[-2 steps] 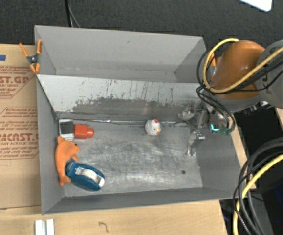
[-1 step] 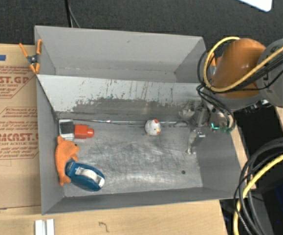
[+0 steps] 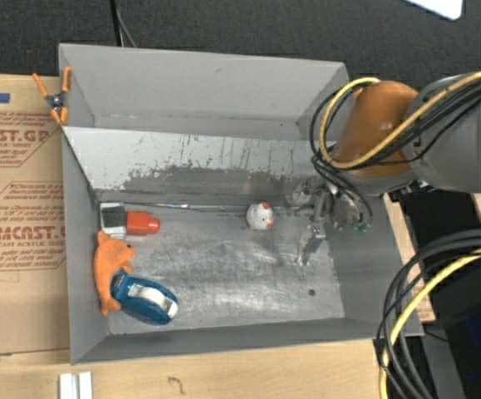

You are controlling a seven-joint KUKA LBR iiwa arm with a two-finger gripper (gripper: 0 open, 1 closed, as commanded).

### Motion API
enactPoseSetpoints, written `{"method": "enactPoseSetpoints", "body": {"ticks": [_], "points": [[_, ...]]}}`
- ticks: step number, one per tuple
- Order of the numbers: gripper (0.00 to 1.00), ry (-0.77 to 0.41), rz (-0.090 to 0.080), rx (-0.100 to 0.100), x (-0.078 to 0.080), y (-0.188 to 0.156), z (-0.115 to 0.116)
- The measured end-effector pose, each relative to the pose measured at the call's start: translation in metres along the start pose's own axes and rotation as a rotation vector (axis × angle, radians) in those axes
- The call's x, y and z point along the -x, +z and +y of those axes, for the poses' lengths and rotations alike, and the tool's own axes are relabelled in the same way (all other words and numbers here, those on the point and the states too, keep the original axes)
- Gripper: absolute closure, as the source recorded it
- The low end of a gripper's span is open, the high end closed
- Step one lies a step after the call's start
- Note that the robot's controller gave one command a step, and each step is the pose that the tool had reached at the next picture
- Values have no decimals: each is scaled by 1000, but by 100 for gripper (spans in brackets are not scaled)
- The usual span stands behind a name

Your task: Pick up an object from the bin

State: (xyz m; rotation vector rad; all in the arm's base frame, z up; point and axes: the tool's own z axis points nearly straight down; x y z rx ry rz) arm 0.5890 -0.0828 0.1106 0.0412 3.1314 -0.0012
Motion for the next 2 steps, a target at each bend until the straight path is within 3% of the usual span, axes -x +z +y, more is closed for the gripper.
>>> {"method": "enactPoseSetpoints", "body": {"ticks": [1,2], "points": [[0,208,19,0,-4,8,34],[0,251,1,0,2,3,47]]}}
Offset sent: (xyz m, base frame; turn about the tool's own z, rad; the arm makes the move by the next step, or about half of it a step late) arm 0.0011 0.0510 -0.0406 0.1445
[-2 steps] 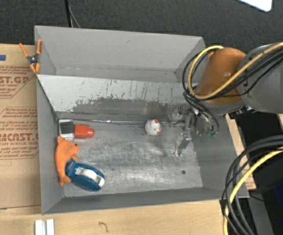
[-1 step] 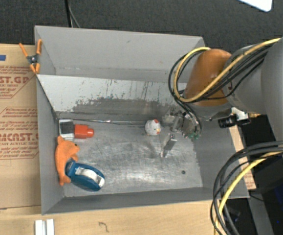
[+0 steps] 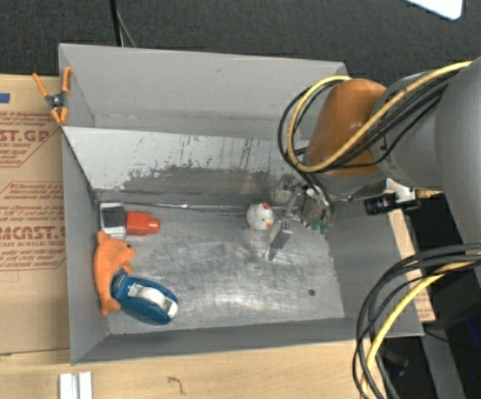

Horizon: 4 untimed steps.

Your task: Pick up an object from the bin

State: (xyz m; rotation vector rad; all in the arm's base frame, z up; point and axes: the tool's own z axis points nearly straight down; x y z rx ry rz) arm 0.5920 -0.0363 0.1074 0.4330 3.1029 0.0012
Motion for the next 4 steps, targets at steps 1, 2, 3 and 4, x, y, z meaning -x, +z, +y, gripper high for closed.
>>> {"method": "enactPoseSetpoints", "body": {"ticks": [1,2,3,4], "points": [[0,73,0,-1,-5,26,25],[0,130,6,0,-4,34,-14],[100,137,1,0,-45,34,7],[100,137,1,0,-45,34,7]]}}
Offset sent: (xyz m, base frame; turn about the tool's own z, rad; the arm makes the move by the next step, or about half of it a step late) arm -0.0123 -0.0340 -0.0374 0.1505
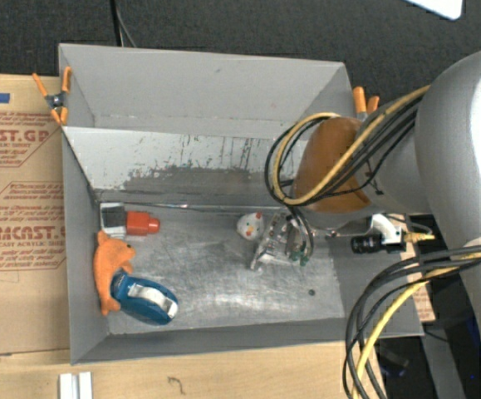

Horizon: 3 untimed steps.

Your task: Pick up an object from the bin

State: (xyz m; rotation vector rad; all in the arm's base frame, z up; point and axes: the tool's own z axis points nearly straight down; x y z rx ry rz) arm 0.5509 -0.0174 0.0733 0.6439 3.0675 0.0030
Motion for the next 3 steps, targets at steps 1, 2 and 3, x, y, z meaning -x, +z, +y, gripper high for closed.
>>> {"method": "enactPoseSetpoints", "body": {"ticks": [1,2,3], "points": [[100,16,12,-6,-3,-42,4],[100,11,1,-1,4,-76,7],[100,28,11,-6,3,-119,26]]}}
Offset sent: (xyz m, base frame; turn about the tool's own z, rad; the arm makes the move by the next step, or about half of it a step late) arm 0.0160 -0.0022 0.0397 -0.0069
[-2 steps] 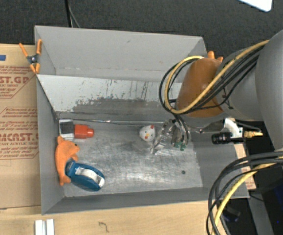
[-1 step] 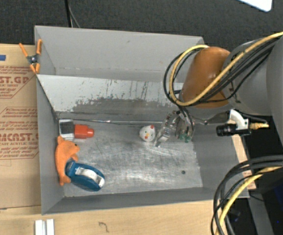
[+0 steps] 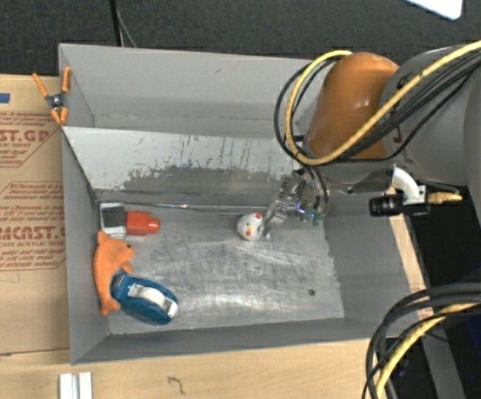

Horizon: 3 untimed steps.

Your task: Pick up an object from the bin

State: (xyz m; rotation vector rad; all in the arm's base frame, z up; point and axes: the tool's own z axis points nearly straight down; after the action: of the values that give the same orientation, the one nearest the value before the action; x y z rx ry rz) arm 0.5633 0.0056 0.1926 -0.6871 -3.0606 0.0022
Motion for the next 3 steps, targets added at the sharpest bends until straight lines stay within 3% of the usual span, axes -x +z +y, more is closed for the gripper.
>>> {"method": "enactPoseSetpoints", "body": {"ticks": [1,2,3], "points": [[0,445,2,-3,13,78,-42],[0,442,-4,2,14,74,-40],[0,511,-8,5,15,90,-29]]}}
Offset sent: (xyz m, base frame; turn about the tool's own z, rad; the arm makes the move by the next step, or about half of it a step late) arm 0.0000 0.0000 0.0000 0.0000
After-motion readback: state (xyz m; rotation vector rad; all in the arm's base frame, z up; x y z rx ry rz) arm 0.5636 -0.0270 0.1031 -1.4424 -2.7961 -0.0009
